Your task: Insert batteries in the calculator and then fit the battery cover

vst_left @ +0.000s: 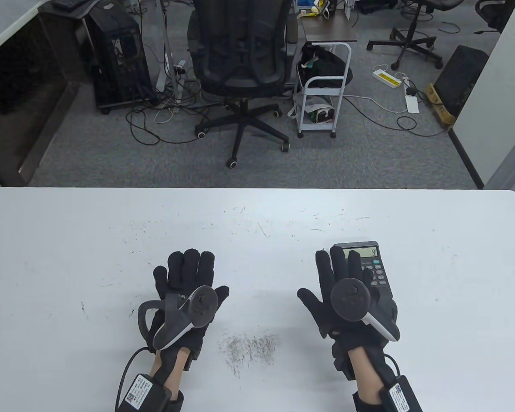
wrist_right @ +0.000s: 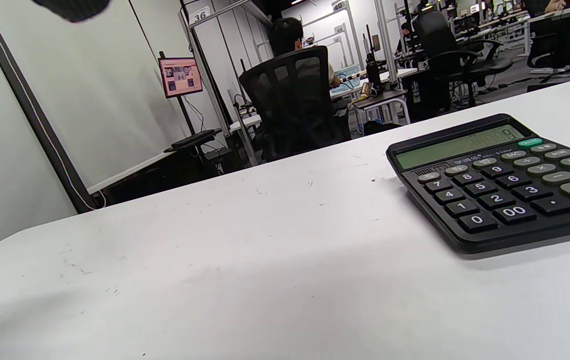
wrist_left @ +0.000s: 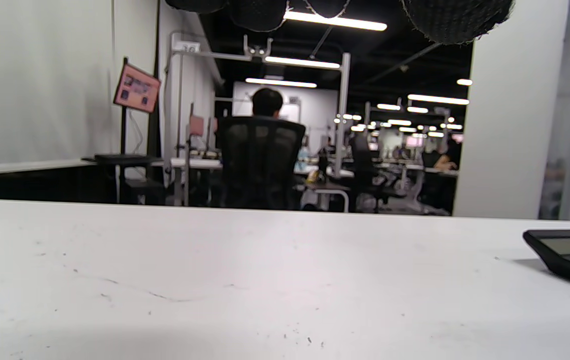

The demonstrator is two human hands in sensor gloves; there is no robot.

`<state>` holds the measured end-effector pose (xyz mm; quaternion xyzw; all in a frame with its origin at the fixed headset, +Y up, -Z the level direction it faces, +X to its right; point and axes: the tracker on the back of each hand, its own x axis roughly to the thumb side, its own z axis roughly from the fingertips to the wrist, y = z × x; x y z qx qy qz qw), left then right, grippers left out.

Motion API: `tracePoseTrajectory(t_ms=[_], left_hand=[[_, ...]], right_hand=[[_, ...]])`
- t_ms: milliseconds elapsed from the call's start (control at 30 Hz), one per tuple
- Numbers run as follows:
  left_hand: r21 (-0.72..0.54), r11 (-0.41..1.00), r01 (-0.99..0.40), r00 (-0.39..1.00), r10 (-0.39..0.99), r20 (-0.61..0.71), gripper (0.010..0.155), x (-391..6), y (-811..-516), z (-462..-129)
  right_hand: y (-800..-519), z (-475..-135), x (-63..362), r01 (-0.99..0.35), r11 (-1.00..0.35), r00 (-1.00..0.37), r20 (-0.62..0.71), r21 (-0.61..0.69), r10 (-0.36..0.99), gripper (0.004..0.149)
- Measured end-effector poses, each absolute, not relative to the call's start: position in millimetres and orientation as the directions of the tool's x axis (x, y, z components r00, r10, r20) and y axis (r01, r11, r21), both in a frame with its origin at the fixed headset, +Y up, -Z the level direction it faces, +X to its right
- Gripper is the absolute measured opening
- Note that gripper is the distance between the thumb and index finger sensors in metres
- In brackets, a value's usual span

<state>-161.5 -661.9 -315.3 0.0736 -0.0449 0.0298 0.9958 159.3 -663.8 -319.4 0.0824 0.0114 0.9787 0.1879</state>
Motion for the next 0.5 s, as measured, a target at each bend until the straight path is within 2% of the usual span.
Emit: tracePoseTrajectory(t_ms=[500], left_hand=[[0.131,0.989,-0.063,0.994,0.051,0.095,0.081,-160.5,-662.9,-315.6]], right_hand=[[-657.4,-311.2,163.1,-0.384,-0.923,-0.909,0.159,0.038,0.385,0.084]])
